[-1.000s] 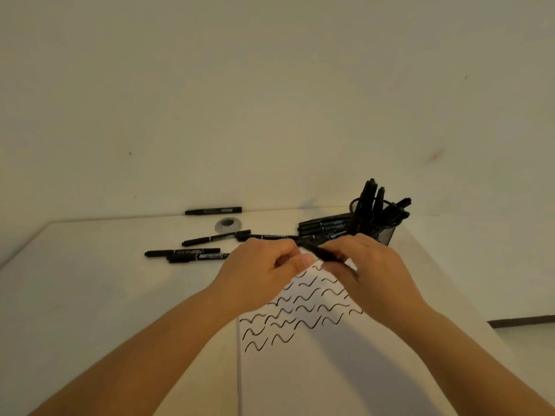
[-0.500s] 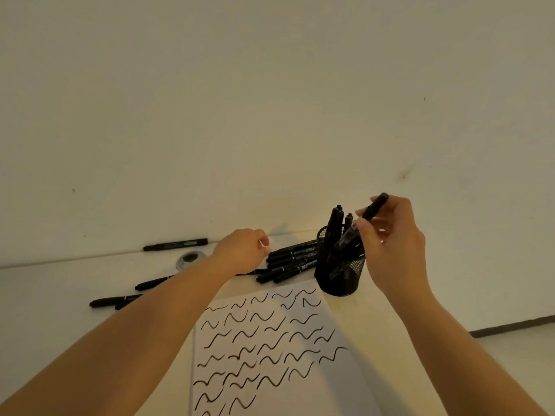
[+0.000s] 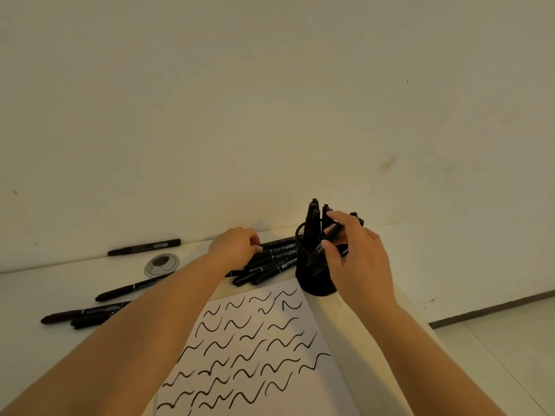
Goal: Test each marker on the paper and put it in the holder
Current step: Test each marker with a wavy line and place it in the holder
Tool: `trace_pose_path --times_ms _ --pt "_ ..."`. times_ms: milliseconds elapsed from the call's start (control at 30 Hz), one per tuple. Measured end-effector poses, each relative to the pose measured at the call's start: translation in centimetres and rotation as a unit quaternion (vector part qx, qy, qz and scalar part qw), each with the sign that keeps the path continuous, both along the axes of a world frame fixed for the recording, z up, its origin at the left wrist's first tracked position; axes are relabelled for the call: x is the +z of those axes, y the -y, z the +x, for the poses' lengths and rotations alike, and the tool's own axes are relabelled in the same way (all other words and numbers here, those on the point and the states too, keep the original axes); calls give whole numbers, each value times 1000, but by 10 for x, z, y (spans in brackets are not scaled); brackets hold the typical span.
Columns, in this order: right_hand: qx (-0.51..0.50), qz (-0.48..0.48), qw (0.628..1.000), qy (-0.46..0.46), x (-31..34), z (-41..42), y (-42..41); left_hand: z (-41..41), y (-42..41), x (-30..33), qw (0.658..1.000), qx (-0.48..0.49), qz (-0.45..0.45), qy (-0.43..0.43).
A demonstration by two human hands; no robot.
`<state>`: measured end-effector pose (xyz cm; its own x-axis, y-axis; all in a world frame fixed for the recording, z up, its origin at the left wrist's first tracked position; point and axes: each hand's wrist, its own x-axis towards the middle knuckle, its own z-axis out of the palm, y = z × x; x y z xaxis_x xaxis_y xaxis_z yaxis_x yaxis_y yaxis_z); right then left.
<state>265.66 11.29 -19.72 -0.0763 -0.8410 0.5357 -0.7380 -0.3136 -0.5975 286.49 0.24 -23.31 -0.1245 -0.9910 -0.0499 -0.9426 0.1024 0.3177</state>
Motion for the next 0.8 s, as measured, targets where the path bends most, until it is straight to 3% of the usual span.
trace_pose_path --times_ms 167,333,567,633,700,733,800 --pt "-12 -102 991 -83 -2 2 -2 0 3 -3 1000 8 -2 22" --pt "-12 -123 985 -122 -2 -1 -6 14 -10 0 999 29 -32 -4" --pt "5 -197 972 -130 9 12 -40 44 -78 11 982 55 -172 -63" --pt "35 -126 987 -93 7 24 -59 48 -107 16 974 54 -179 -126" --pt "94 66 993 5 4 41 -78 47 -140 19 967 46 -183 -169" --pt "123 155 978 70 0 50 -85 45 -156 20 966 36 -183 -177" --pt "155 245 939 186 -10 65 -98 40 -189 22 968 12 -173 -184"
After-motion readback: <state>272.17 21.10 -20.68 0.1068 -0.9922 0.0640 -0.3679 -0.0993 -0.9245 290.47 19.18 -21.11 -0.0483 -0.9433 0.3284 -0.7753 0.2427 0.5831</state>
